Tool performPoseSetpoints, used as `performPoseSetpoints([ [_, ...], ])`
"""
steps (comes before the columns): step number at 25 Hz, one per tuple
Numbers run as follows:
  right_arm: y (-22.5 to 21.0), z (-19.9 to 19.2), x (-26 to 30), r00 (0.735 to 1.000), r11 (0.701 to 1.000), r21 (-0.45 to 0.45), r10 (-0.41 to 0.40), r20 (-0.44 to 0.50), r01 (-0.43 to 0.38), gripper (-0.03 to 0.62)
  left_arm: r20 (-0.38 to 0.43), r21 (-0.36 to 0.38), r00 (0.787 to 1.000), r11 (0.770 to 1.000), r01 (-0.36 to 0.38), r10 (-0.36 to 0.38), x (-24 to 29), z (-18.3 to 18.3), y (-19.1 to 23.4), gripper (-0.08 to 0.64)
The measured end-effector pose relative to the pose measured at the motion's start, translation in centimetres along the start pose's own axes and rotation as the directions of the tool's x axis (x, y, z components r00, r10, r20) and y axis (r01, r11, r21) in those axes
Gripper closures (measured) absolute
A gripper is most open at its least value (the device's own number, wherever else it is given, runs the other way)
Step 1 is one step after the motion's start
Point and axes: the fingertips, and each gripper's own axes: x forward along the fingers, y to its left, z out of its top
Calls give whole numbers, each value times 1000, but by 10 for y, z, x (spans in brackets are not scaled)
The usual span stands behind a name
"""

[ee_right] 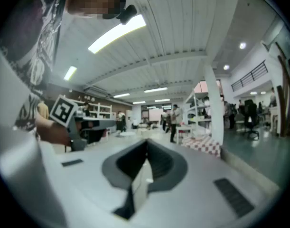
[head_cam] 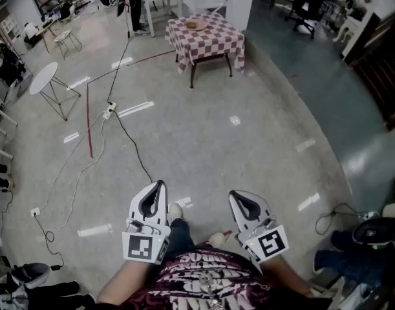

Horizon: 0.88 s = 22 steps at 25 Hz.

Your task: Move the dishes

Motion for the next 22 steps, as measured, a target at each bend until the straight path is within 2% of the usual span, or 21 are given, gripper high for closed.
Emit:
performPoseSetpoints([
  [7, -10, 7, 90, 1000, 1000, 4, -23, -9, 23, 558, -18, 4, 999, 999, 46, -45, 55, -12, 61, 535],
  [13, -6, 25, 171, 996, 996, 23, -82, -28, 83, 557, 27, -16, 995, 995, 95, -94, 102, 3, 136, 535],
  [17, 2, 33, 203, 991, 992, 28, -121, -56, 123, 557, 48, -55, 992, 991, 120, -117, 119, 6, 172, 535],
  [22, 7, 34, 225, 987, 990, 17, -135, -92, 137, 557, 29, -98, 992, 988, 122, -120, 129, -7, 202, 535],
])
